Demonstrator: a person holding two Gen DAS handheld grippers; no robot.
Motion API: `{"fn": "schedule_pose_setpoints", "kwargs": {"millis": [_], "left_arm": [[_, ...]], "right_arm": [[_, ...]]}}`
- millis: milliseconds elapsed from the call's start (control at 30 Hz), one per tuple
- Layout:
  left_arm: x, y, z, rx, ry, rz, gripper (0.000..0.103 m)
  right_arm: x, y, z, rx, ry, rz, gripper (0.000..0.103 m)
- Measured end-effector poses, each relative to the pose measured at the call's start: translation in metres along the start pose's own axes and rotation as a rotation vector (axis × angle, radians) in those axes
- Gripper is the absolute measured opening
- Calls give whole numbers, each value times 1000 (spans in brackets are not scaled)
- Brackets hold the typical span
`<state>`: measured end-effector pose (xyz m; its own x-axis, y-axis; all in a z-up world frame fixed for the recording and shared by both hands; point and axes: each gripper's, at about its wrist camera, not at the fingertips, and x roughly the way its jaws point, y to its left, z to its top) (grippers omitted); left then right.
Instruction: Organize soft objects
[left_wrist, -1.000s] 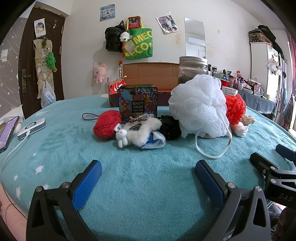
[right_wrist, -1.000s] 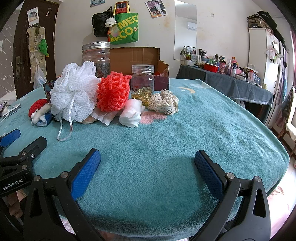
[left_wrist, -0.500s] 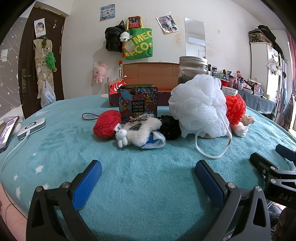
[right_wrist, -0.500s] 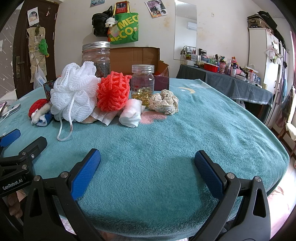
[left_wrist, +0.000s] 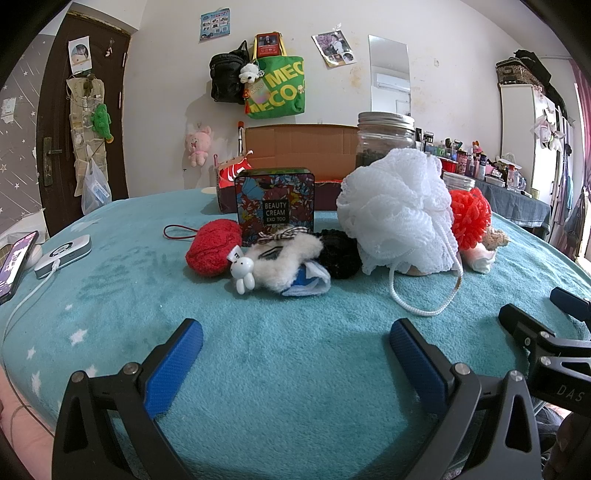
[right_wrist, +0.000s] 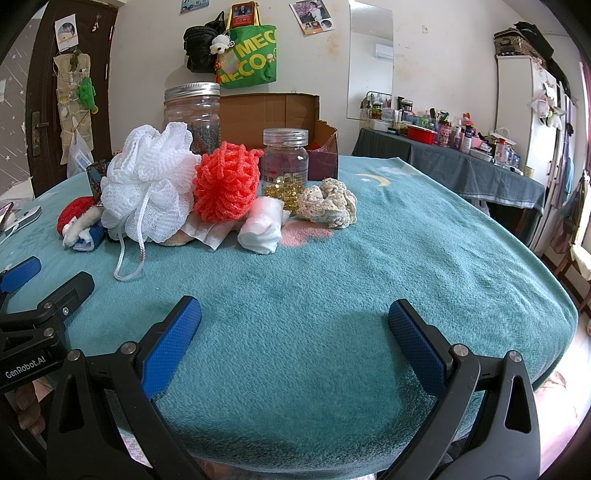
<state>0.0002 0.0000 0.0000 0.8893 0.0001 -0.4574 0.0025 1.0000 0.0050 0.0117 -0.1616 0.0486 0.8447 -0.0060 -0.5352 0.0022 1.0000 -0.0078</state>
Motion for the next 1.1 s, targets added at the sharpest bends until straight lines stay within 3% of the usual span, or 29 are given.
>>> {"fn": "schedule_pose_setpoints", "kwargs": {"millis": [667,867,1100], "left_arm": [[0,-1,0,0,2,-1,103],[6,3,6,-11,9,-32,103],[3,17,32,-27,-30,-67,103]], "right_arm": [[0,0,0,0,1,1,103],[1,0,6,2,17,15,103],[-10,10,39,-19,-68,30,103]]}}
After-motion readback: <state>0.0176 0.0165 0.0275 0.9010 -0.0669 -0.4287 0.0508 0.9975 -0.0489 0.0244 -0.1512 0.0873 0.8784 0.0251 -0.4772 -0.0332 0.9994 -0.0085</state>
